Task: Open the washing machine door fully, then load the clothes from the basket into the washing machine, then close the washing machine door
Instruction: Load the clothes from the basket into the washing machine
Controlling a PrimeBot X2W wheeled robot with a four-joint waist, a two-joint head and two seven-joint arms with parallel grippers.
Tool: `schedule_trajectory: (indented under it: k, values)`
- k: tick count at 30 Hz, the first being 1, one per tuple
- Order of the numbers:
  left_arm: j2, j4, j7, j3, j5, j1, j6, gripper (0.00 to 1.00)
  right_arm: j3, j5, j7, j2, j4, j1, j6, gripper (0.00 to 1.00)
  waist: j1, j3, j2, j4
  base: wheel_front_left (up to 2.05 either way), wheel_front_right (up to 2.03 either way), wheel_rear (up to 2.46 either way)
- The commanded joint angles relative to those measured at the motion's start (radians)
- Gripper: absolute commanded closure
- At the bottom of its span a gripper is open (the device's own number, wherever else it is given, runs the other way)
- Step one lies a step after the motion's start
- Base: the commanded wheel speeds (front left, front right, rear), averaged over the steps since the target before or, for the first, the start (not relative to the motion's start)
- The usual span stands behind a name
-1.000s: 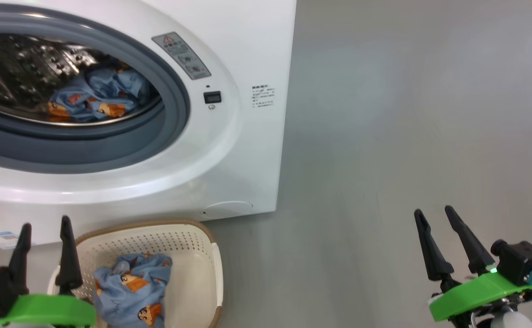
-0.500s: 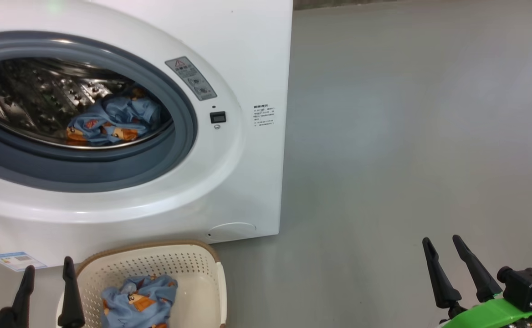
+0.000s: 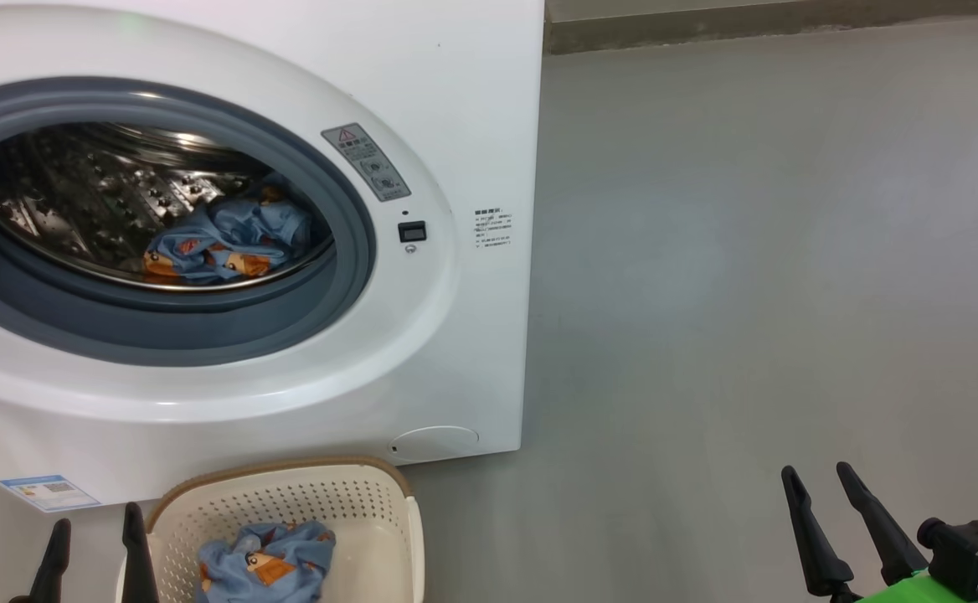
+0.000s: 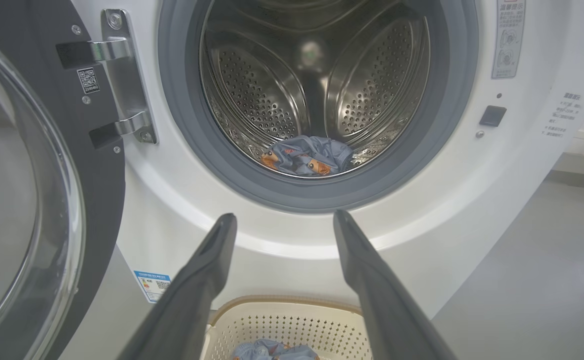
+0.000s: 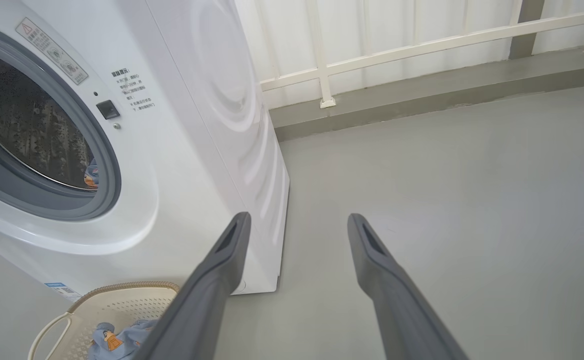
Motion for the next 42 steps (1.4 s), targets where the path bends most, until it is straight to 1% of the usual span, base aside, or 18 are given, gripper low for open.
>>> schedule_trajectory:
  k: [1,10,20,34,42]
  values:
    - [0.012,-0.033,-0.006,0.035,0.005,-0.014,-0.002,0.0,0.019,0.006,-0.007,-0.018,-0.026,0.003,0.001,0.0,0.0,0.0,0.0,0.001,0.0,0.0,0.0]
    - [0.01,-0.039,-0.006,0.037,0.009,-0.02,-0.002,0.0,0.017,0.006,-0.007,-0.016,-0.03,-0.003,0.001,0.0,0.0,0.021,0.0,0.007,0.0,0.0,0.0]
    - [0.004,-0.026,-0.006,0.03,0.004,-0.055,-0.002,0.0,0.019,0.002,-0.007,-0.015,-0.039,-0.034,0.001,0.0,0.0,0.074,0.0,0.02,0.0,0.0,0.0]
    - [-0.003,0.037,-0.006,0.018,-0.008,-0.125,-0.002,0.0,0.035,-0.005,-0.007,-0.014,-0.043,-0.104,0.001,0.0,0.0,0.165,0.0,0.065,0.0,0.0,0.0]
    - [-0.005,0.093,-0.006,0.01,-0.021,-0.177,-0.002,0.0,0.045,-0.008,-0.007,-0.023,-0.044,-0.147,0.001,0.0,0.0,0.222,0.0,0.11,0.0,0.0,0.0]
